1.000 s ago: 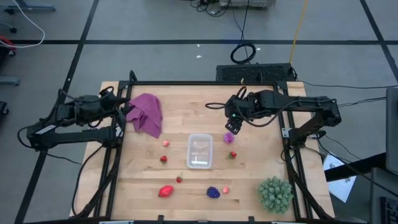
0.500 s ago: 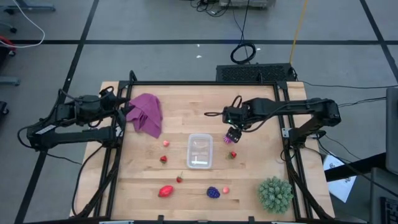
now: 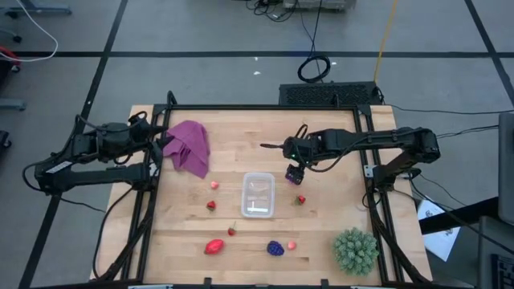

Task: Pick and placing Produce into tupperware
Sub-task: Put the onion into the transparent bin

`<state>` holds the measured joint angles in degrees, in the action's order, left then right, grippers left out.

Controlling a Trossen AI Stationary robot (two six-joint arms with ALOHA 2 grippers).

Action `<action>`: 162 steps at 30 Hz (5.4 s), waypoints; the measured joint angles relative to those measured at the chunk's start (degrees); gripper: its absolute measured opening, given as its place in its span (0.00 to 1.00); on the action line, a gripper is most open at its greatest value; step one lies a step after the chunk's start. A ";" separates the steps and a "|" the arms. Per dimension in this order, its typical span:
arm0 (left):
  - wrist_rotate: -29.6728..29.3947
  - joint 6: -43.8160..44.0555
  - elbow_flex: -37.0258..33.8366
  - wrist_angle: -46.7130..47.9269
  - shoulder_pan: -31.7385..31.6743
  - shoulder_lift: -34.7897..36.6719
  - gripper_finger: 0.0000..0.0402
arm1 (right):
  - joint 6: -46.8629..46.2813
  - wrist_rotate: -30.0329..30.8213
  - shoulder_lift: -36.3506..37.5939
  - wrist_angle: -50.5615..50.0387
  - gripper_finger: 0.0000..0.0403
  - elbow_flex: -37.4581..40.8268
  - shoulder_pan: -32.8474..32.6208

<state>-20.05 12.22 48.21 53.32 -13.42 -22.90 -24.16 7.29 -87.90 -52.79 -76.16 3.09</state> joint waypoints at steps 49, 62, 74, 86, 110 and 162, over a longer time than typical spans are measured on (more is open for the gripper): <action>0.00 -1.37 0.00 0.05 0.01 0.00 0.52 | -24.55 -5.90 0.02 -4.22 0.73 1.83 6.69; 0.00 -1.33 0.00 0.04 0.01 0.00 0.52 | -27.70 -16.12 0.04 11.97 0.73 15.50 6.58; -0.02 -1.28 0.00 0.04 0.00 0.00 0.52 | -27.08 -16.42 0.04 16.15 0.73 18.34 6.65; -0.02 -1.28 -0.02 0.02 0.00 0.02 0.52 | -25.93 -16.02 0.04 17.87 0.73 18.34 7.67; -0.02 -1.28 -0.02 0.00 -0.01 0.00 0.52 | -23.14 -15.29 -6.32 18.55 0.73 18.32 8.09; -0.02 -1.06 -0.02 0.02 0.01 0.02 0.52 | -24.05 -16.61 -8.35 20.28 0.65 18.32 5.42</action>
<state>-20.08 11.16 48.18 53.34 -13.41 -22.87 -48.21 -9.32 -96.25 -32.51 -57.84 8.51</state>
